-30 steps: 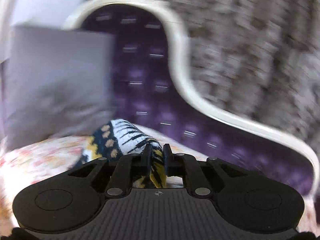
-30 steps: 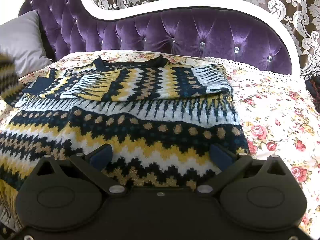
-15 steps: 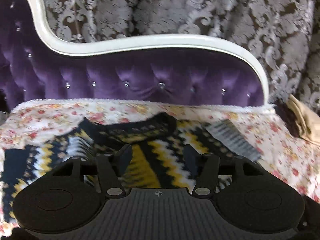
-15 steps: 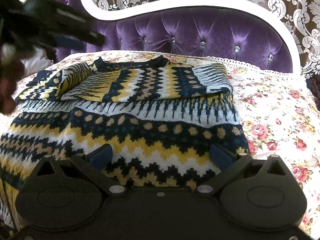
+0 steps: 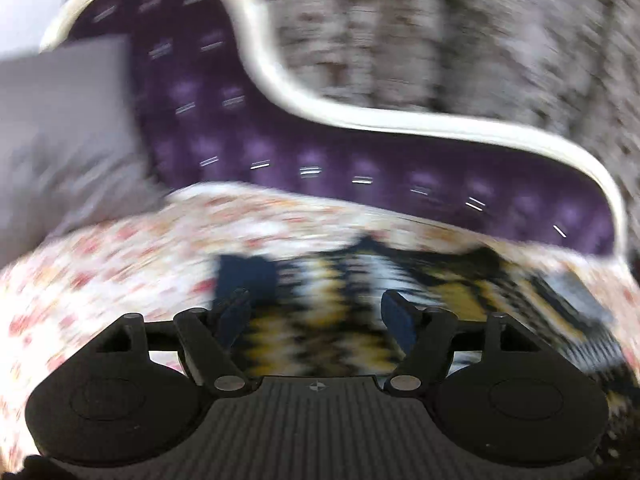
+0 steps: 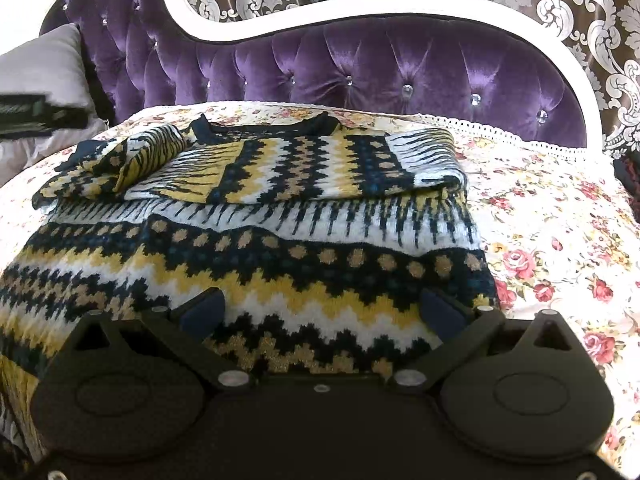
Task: Fold small clothes
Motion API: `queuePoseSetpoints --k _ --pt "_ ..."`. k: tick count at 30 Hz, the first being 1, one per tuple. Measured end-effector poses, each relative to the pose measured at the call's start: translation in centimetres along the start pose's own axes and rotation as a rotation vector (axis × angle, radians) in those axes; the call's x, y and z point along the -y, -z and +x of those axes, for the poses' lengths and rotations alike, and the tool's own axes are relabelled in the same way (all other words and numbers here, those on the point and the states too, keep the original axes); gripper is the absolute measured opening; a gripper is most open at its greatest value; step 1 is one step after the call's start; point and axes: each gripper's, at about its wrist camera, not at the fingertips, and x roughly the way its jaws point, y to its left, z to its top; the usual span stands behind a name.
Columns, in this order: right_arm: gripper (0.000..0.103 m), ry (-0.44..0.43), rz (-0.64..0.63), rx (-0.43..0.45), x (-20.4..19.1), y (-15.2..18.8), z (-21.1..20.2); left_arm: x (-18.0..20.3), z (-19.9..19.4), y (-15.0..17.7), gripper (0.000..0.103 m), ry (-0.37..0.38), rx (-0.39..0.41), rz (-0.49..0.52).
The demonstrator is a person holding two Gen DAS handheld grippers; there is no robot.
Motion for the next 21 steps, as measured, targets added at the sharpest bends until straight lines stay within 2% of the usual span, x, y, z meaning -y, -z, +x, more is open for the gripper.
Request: queuePoseSetpoints --k 2,4,6,8,13,17,19,21 --pt "0.103 0.007 -0.009 -0.008 -0.2 -0.1 -0.1 -2.7 0.6 -0.3 0.071 -0.035 -0.016 -0.062" --pt "0.102 0.031 -0.034 -0.018 -0.6 -0.3 -0.2 -4.4 1.6 -0.4 0.071 -0.058 -0.054 -0.071" --pt "0.101 0.067 -0.073 -0.012 -1.5 -0.8 -0.7 -5.7 2.4 -0.2 0.071 -0.059 -0.089 -0.082" --pt "0.101 0.068 -0.124 0.013 -2.8 -1.9 -1.5 -6.5 3.2 0.0 0.071 -0.061 -0.146 -0.122" --pt "0.1 -0.021 -0.235 0.092 -7.3 -6.6 -2.2 -7.4 4.7 0.8 0.071 -0.097 -0.282 -0.075" --pt "0.096 -0.103 -0.335 0.139 -12.2 -10.0 -0.8 -8.8 4.3 1.2 0.073 -0.082 -0.288 -0.138" --pt "0.091 -0.151 -0.368 0.14 -14.6 -11.0 0.4 -9.1 4.0 1.0 0.073 -0.118 -0.282 -0.147" --pt "0.082 -0.191 -0.407 0.128 -17.1 -11.9 2.2 -10.0 3.3 0.7 0.073 -0.158 -0.254 -0.174"
